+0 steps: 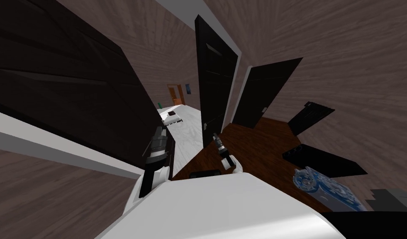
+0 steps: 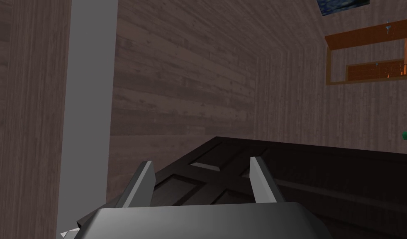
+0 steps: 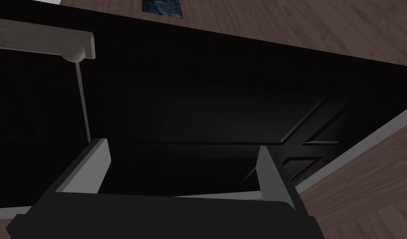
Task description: Push the door open
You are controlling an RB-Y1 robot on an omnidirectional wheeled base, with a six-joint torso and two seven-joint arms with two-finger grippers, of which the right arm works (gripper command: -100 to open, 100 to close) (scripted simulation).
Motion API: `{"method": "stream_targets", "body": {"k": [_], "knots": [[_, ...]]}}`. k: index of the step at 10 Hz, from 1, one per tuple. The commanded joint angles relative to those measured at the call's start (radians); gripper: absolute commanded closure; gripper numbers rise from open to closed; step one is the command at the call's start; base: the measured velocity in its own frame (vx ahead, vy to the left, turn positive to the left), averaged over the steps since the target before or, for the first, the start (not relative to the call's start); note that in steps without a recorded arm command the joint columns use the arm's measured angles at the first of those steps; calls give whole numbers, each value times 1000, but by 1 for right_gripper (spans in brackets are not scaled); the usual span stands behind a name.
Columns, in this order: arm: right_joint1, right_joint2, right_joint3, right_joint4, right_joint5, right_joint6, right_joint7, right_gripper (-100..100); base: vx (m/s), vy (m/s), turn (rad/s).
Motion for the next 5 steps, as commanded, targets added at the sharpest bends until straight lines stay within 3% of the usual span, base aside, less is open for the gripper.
{"method": "stream_targets", "body": {"k": [1, 5], "knots": [[-17, 2, 4, 36, 8, -4, -11, -100, 97, -83, 50], [-55, 8, 12, 127, 26, -21, -33, -100, 82, -62, 49]]}}
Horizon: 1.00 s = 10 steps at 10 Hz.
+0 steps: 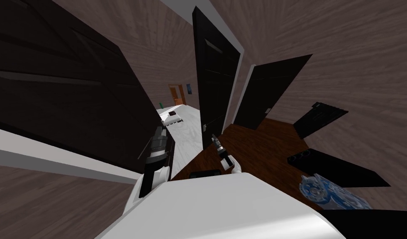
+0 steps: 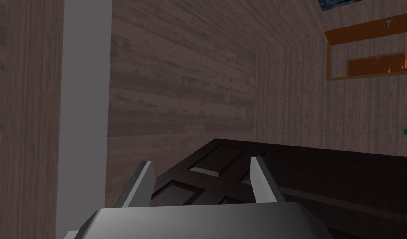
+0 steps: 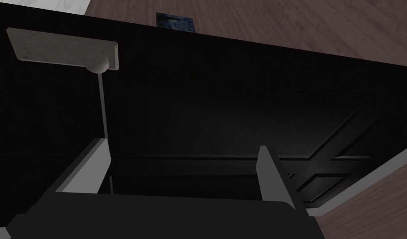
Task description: Push the door open
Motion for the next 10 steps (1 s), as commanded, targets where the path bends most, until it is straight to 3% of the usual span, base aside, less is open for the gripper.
{"method": "stream_targets", "body": {"k": [1, 10], "knots": [[-21, 3, 2, 46, 7, -11, -9, -100, 91, -54, 45], [-99, 22, 19, 233, 44, -47, -54, -100, 80, -70, 42]]}}
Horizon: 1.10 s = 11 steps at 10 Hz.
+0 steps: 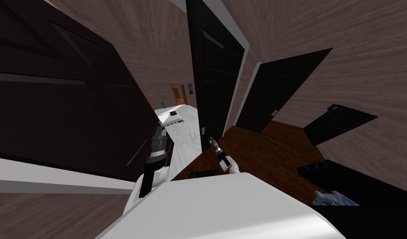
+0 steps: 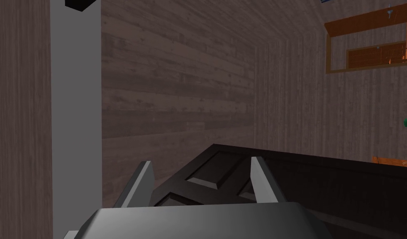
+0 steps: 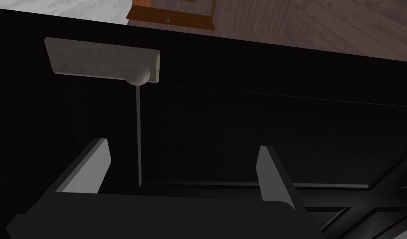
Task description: Push the door open
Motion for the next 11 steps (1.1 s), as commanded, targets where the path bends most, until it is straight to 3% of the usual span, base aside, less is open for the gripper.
{"method": "stream_targets", "body": {"k": [1, 8, 11], "knots": [[-18, 6, 1, 40, 5, -10, -6, -100, 70, -60, 38], [-89, 36, 17, 212, 39, -43, -48, -100, 92, -78, 50], [-110, 48, 21, 262, 49, -52, -60, -100, 81, -76, 32]]}}
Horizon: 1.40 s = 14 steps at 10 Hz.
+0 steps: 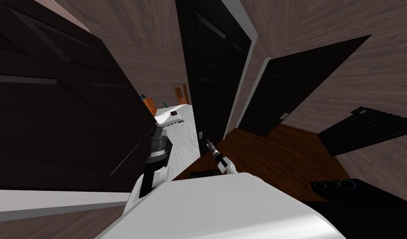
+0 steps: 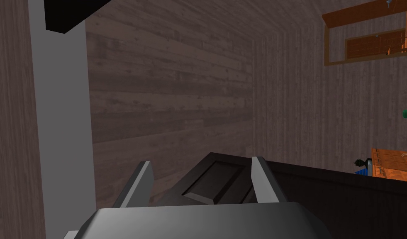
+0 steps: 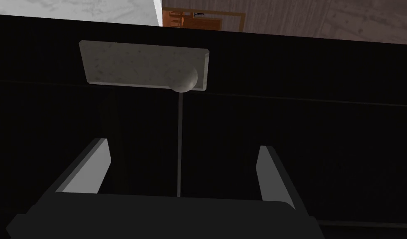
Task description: Push the door open
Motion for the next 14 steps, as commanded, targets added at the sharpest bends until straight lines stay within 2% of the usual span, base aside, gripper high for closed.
{"method": "stream_targets", "body": {"k": [1, 3, 4, 5, 8, 12, 13, 14], "knots": [[-15, 3, -2, 30, 0, -10, -2, -100, 50, -45, 17], [-28, 12, 1, 62, 7, -16, -10, -100, 49, -41, 21], [-26, 8, 0, 55, 5, -16, -8, -100, 23, -23, 9], [-26, -6, -4, 61, 2, -19, -3, -100, 132, 56, 41], [-24, -11, -9, 65, -3, -21, 6, -100, 174, 103, 27], [-22, 12, -16, 71, -9, -24, 19, -100, 185, 81, 31], [-22, 7, -15, 68, -8, -22, 16, -100, 73, 45, 0], [-22, 7, -15, 68, -8, -22, 16, 100, -11, -9, -10]]}}
